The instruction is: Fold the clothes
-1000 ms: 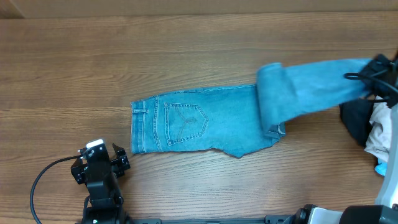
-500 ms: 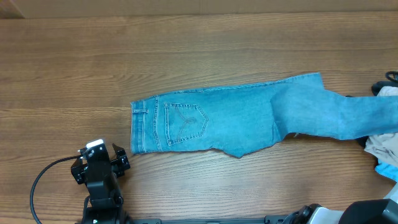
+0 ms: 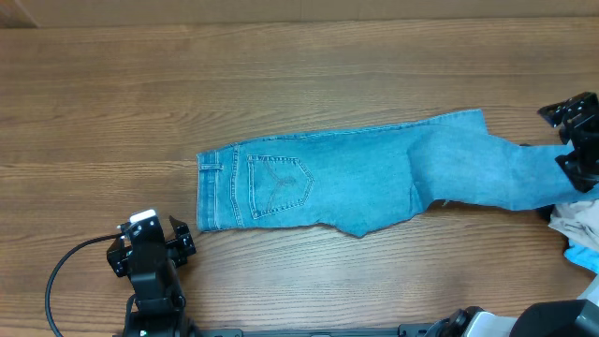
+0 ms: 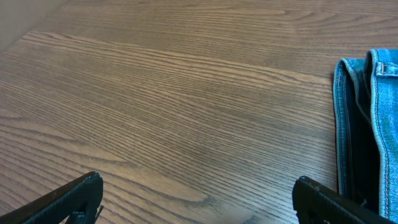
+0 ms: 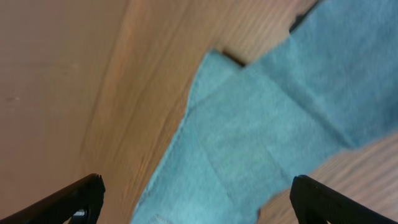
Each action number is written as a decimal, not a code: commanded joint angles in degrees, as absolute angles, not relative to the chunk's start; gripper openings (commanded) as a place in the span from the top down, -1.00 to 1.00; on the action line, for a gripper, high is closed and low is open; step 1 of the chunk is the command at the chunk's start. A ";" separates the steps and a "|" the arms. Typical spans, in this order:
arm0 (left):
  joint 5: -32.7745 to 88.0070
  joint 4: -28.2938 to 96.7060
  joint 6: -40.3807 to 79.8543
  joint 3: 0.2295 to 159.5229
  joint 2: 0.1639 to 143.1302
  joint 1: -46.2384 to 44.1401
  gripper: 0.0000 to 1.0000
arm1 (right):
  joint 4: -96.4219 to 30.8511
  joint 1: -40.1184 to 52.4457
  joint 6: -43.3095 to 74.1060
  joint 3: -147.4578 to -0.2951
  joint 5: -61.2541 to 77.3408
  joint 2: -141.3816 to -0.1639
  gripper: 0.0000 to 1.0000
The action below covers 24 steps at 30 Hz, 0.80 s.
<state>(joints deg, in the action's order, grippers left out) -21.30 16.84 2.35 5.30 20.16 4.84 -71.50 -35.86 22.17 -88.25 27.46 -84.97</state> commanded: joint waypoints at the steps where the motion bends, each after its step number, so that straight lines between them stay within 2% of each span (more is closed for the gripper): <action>1: -22.00 17.52 1.26 5.52 20.01 4.75 -1.00 | -73.30 -35.70 20.60 -89.34 28.60 -84.01 -1.00; 13: -19.55 17.41 1.69 5.52 20.01 4.75 -1.00 | -79.02 -35.70 19.07 -89.32 28.58 -84.01 -1.00; 16: -0.38 15.29 5.67 5.52 20.01 4.73 -1.00 | -78.98 -35.70 19.07 -89.32 28.56 -84.01 -1.00; 18: 16.58 10.44 13.17 5.52 20.01 4.73 -1.00 | -78.98 -35.70 19.07 -89.32 28.56 -84.01 -1.00; 20: 25.28 7.07 19.55 5.52 20.01 4.73 -1.00 | -78.98 -35.70 19.07 -89.32 28.56 -84.01 -1.00; 24: 28.56 4.73 30.52 5.52 20.01 4.73 -1.00 | -78.98 -35.70 19.05 -89.32 28.12 -84.01 -1.00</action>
<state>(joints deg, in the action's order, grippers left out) 19.92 6.39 19.29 5.21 20.21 4.84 -79.11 -35.86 19.44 -88.25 28.12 -84.97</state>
